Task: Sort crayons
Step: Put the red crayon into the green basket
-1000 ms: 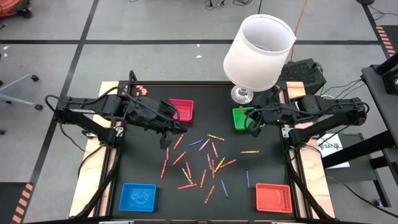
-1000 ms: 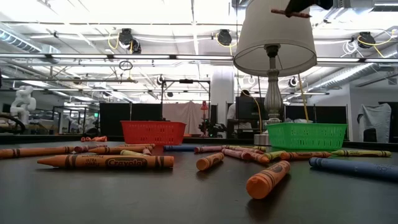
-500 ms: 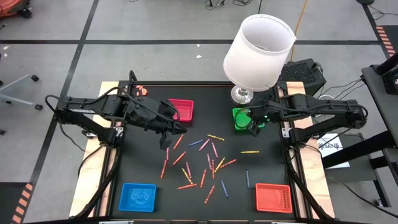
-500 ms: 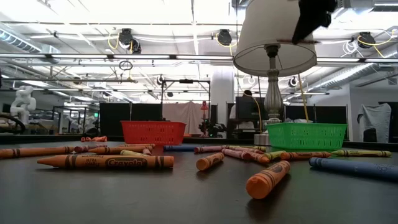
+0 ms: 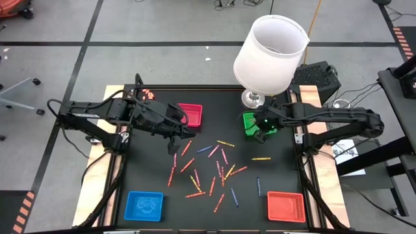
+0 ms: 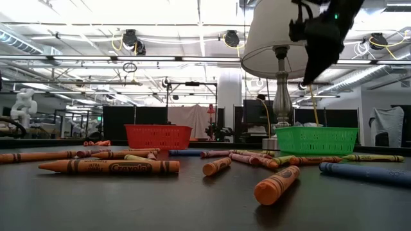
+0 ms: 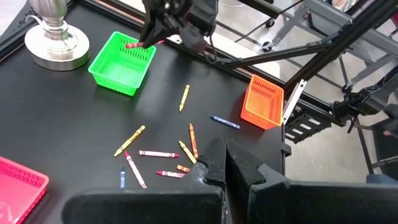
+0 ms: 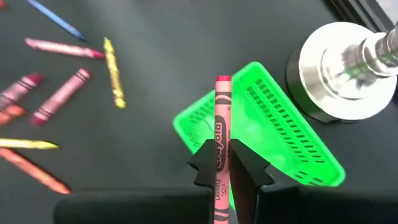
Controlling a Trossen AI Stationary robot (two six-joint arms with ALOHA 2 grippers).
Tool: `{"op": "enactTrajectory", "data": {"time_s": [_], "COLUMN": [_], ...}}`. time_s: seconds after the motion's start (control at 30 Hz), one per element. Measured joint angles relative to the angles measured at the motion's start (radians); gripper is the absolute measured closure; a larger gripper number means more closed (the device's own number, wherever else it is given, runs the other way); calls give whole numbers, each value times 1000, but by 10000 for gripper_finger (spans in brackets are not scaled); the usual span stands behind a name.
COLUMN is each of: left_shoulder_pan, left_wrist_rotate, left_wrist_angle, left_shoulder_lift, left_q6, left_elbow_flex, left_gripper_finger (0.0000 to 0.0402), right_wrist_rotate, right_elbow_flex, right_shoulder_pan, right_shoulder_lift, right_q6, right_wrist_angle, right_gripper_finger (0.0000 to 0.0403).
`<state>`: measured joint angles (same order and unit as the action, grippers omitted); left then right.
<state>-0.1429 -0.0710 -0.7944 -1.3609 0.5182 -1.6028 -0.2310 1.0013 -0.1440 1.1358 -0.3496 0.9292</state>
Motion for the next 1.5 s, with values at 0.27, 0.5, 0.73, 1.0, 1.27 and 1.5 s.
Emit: {"op": "enactTrajectory", "data": {"time_s": [0.27, 0.5, 0.73, 1.0, 1.27, 1.5], "left_shoulder_pan": [-1, -1, 24, 65, 93, 98], "left_wrist_rotate": [-46, -68, -122, -122, -122, -122], "left_wrist_angle": [0, -1, -1, 0, 0, 0], "left_shoulder_lift": [0, 0, 0, 0, 0, 0], "left_q6": [-8, -36, -37, -37, -37, -37], "left_elbow_flex": [0, 0, 0, 0, 0, 0], "left_gripper_finger": [402, 402, 402, 402, 402, 402], "right_wrist_rotate": [1, 1, 85, 106, 142, 155], "right_elbow_flex": [-117, -145, -208, -264, -329, -379], "right_shoulder_pan": [-87, -173, -233, -275, -300, -303], "right_shoulder_lift": [0, 0, 0, 0, 0, 0], "right_q6": [152, 262, 345, 373, 397, 395], "right_wrist_angle": [-138, -175, -251, -275, -342, -411], "right_gripper_finger": [392, 392, 392, 392, 392, 392]}}
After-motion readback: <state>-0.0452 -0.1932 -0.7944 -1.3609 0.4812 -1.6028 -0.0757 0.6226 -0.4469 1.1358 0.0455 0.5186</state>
